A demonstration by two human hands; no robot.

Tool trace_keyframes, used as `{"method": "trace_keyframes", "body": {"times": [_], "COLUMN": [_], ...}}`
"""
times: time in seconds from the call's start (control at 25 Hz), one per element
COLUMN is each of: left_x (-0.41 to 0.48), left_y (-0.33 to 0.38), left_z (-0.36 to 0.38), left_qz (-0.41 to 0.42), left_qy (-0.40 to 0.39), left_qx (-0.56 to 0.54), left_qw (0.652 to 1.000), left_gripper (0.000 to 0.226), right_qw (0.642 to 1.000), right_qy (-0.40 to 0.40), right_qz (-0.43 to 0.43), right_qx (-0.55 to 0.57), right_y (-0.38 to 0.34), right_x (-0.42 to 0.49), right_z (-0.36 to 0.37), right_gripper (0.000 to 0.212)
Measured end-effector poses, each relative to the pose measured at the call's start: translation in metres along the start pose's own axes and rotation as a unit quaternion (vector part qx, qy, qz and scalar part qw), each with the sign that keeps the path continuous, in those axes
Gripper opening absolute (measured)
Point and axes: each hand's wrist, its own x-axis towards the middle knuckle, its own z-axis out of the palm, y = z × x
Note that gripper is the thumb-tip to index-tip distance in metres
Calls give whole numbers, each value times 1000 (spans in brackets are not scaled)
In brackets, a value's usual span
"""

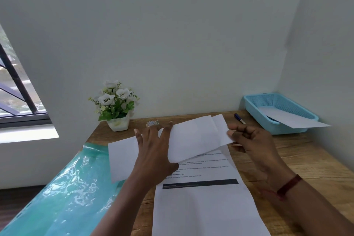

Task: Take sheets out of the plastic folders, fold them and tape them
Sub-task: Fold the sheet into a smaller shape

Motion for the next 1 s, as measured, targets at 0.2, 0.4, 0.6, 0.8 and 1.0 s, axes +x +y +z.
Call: {"method": "trace_keyframes", "body": {"times": [0.2, 0.4, 0.6, 0.8, 1.0], "left_x": [-2, -2, -4, -5, -4], "left_y": [6, 10, 15, 20, 15], "left_z": [3, 4, 3, 3, 2], "left_qz": [18, 22, 36, 60, 69], "left_qy": [18, 7, 7, -4, -6], "left_qx": [-18, -14, -21, -20, -25], "left_qw": [1000, 1000, 999, 998, 997], "left_gripper": [116, 117, 115, 114, 114], "right_qw": [996, 991, 980, 953, 935], "right_qy": [-81, -120, -171, -238, -283], "right_qz": [-2, 39, 25, 13, -3], "right_qx": [-39, -40, -101, -188, -215], "right_y": [3, 2, 3, 2, -4], "right_x": [-5, -7, -11, -15, -19], "right_z": [8, 11, 14, 9, 8], "right_gripper": [23, 35, 46, 39, 45]}}
